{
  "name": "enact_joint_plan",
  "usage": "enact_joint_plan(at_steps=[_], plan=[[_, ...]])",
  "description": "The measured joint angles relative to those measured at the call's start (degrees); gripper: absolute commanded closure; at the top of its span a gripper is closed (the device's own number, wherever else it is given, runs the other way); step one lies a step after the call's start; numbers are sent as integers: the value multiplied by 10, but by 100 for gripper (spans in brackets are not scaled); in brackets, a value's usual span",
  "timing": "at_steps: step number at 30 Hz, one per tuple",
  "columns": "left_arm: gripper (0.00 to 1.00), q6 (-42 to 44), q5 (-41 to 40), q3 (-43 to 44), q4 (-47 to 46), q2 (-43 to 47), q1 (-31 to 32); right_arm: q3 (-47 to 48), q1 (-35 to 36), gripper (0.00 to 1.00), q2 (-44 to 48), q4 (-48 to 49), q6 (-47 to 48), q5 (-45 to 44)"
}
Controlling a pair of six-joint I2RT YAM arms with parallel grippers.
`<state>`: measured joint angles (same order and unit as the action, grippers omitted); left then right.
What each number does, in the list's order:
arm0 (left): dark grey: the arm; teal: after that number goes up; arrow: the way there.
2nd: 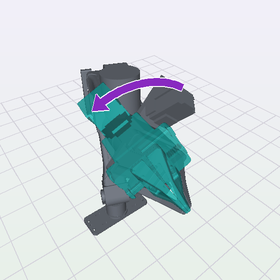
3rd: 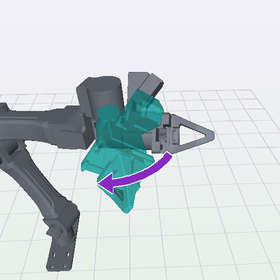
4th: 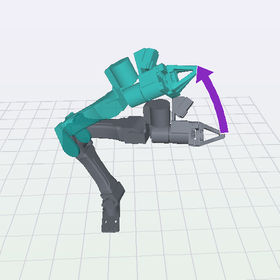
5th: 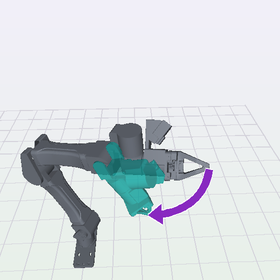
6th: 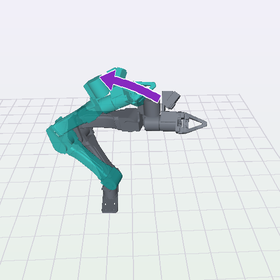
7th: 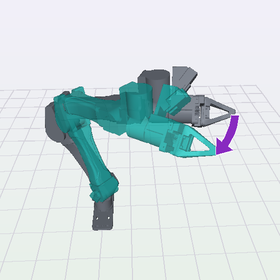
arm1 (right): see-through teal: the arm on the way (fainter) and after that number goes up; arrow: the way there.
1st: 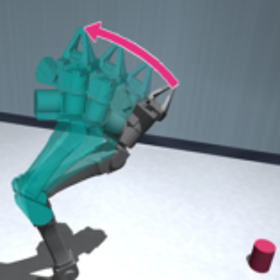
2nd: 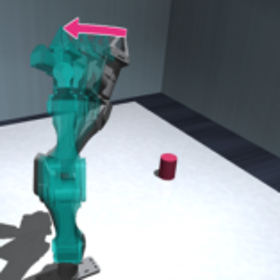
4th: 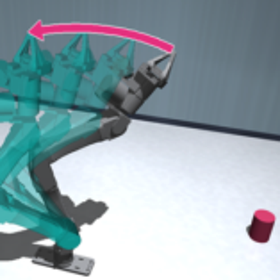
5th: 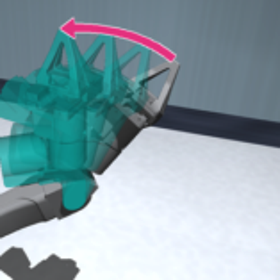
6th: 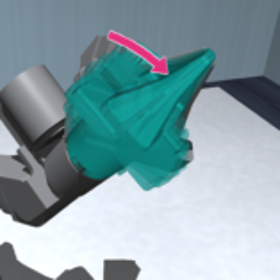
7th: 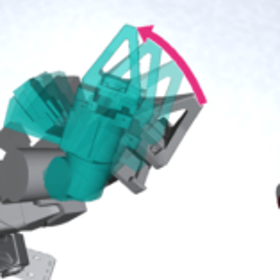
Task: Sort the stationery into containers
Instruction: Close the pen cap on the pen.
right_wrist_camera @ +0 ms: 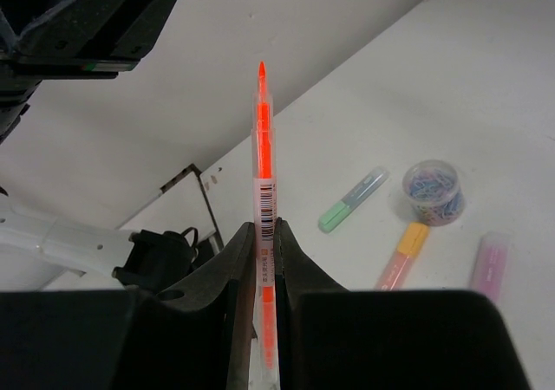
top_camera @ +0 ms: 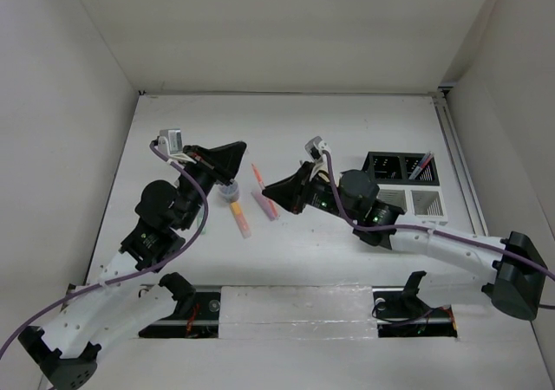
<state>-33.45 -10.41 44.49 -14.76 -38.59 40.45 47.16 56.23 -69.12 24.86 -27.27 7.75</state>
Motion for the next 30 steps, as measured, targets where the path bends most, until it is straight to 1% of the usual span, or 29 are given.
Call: enact_joint_plan(at_steps=[19,30], plan=[[100,0,0,-10,-9,-2,0,42,5,100,-9,1,0,-1],[100,0,-11,-11,-9,6,0,48,5,100,-19,1,1,-4]])
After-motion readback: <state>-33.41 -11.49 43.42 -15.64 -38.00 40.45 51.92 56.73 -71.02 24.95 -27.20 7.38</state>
